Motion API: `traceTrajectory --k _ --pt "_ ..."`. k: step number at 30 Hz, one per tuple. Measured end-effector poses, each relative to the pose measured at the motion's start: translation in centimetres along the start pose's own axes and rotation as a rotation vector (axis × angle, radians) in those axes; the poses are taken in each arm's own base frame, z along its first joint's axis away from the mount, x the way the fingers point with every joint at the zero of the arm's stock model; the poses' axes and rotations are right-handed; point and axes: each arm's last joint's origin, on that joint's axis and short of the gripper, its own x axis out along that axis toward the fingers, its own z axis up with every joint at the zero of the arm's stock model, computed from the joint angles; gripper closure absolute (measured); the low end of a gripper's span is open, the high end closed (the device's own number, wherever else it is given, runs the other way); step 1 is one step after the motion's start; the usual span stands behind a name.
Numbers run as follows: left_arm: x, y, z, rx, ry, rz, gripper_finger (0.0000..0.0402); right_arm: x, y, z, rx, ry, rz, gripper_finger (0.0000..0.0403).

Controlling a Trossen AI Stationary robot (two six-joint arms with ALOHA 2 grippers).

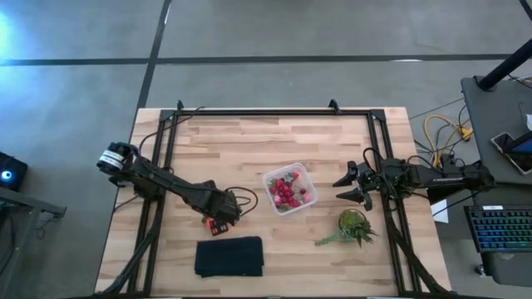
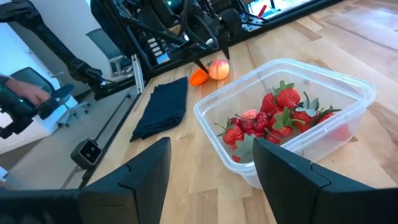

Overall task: Pick and placing Produce into tupperware
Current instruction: Put the light pink peach into the container

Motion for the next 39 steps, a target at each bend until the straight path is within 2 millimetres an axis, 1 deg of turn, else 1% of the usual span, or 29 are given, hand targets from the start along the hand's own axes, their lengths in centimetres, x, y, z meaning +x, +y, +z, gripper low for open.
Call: traceTrajectory --k 3,10,18,20,27,29,32,36,39 --pt "0.2 -0.1 0.2 -0.002 -0.02 -0.007 0.0116 0.0 0.0 0.0 0.0 0.0 0.0 0.0184" --pt "1.7 -0.1 -0.1 -0.008 -0.052 -0.037 0.0116 0.0 0.0 0.0 0.0 0.0 0.001 0.0184" --pt "1.9 0.0 -0.3 -0.004 -0.038 -0.025 0.0121 0.0 0.0 0.0 0.0 0.0 0.0 0.0184" --pt "1.9 0.0 -0.3 -0.005 -0.037 -0.025 0.0133 0.0 0.0 0.0 0.0 0.0 0.0 0.0184" --pt "1.7 0.0 -0.2 -0.005 -0.041 -0.03 0.02 0.0 0.0 0.0 0.0 0.0 0.0 0.0184" --pt "1.5 -0.1 -0.1 -0.006 -0.045 -0.037 0.0207 0.0 0.0 0.0 0.0 0.0 0.0 0.0184" --pt "0.7 -0.4 0.5 -0.012 -0.072 -0.062 0.0205 0.0 0.0 0.0 0.0 0.0 0.0 0.0184" --pt "-0.9 -0.7 1.7 -0.014 -0.155 -0.065 0.0196 0.0 0.0 0.0 0.0 0.0 0.0 0.0184" --pt "-2.7 -0.9 2.9 0.017 -0.261 -0.036 0.0194 0.0 0.0 0.0 0.0 0.0 0.0 0.0184"
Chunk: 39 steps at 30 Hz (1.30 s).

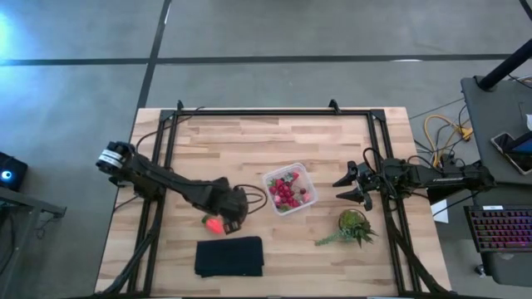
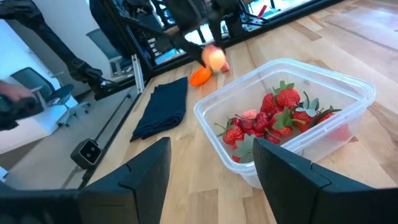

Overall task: Pick and placing Produce into tupperware
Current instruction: Put the light pink peach into the container, then put the pink peach into the container

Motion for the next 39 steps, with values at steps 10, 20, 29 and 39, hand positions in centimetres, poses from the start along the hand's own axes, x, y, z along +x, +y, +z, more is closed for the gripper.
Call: traceTrajectory --k 10,20,29,39 --pt "-4.2 2.8 7.8 0.048 -0.395 0.097 0.0193 0.0 0.0 0.0 0.0 0.0 0.0 0.0184" --pt "-4.4 8.0 12.9 -0.307 -0.621 -0.236 0.0193 0.0 0.0 0.0 0.0 0.0 0.0 0.0184" --pt "-2.0 6.6 14.0 -0.411 -0.56 -0.497 0.0193 0.0 0.0 0.0 0.0 -0.002 0.001 0.0184" --pt "0.7 5.1 14.5 -0.485 -0.496 -0.539 0.0141 0.0 0.0 0.0 0.0 -0.001 0.001 0.0184"
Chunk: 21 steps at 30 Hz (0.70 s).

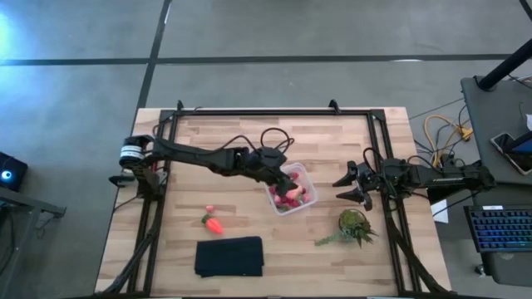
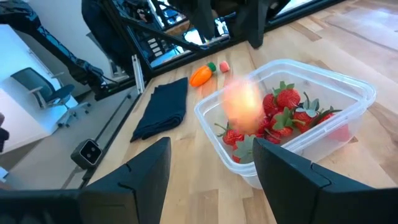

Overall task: Pick and placing Produce into tupperware
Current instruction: Put the pink peach into the container

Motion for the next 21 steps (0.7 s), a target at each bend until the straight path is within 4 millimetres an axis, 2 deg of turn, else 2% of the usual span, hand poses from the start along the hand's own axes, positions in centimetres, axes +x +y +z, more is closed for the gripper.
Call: traceTrajectory --k 6,9,15,19,21 --pt "-0.2 0.8 -0.9 -0.011 0.091 0.078 0.0113 0.0 0.0 0.0 0.0 -0.001 0.0 0.0184" --pt "-1.0 1.2 -1.6 0.056 0.183 0.149 0.0111 0.0 0.0 0.0 0.0 0.0 0.0 0.0184" --pt "-4.2 1.3 -5.5 0.27 0.557 0.32 0.0111 0.0 0.0 0.0 0.0 0.001 0.0 0.0184" --pt "-7.2 1.7 -8.2 0.296 0.815 0.51 0.0111 0.0 0.0 0.0 0.0 0.0 0.0 0.0184" --pt "-8.2 1.8 -9.4 0.289 0.855 0.613 0.0111 0.0 0.0 0.0 0.0 0.0 0.0 0.0184"
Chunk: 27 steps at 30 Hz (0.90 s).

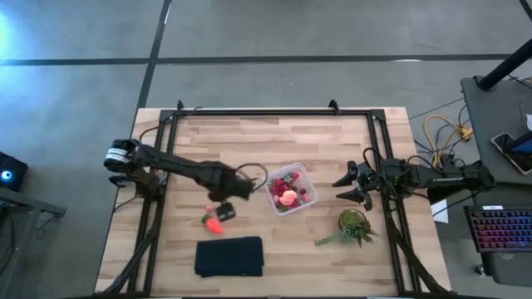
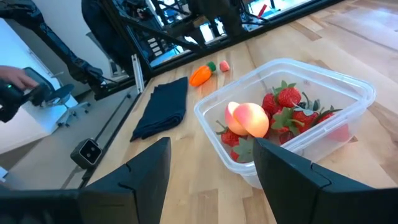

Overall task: Pick and placing Produce into tupperware
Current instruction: Put the pink peach into the container

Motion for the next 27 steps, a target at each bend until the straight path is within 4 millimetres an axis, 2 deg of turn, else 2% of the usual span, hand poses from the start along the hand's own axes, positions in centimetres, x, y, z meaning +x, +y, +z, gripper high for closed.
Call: traceTrajectory --k 4,9,14,18,23,27 --pt "0.4 -0.6 -2.3 -0.088 -0.057 0.058 0.0111 0.0 0.0 0.0 0.0 0.0 0.0 0.0184" --pt "1.7 -1.0 -3.9 -0.212 -0.17 -0.026 0.0111 0.0 0.0 0.0 0.0 0.0 0.0 0.0184" --pt "3.7 0.3 -6.1 -0.352 -0.146 -0.011 0.0111 0.0 0.0 0.0 0.0 0.0 0.0 0.0184" --pt "4.5 1.5 -7.4 -0.509 -0.156 -0.037 0.0111 0.0 0.0 0.0 0.0 -0.001 0.0 0.0184" --pt "4.6 2.4 -8.3 -0.741 -0.146 -0.068 0.0111 0.0 0.0 0.0 0.0 -0.001 0.001 0.0184" --pt "4.5 2.3 -8.2 -0.91 -0.135 -0.116 0.0111 0.0 0.0 0.0 0.0 -0.001 0.001 0.0184"
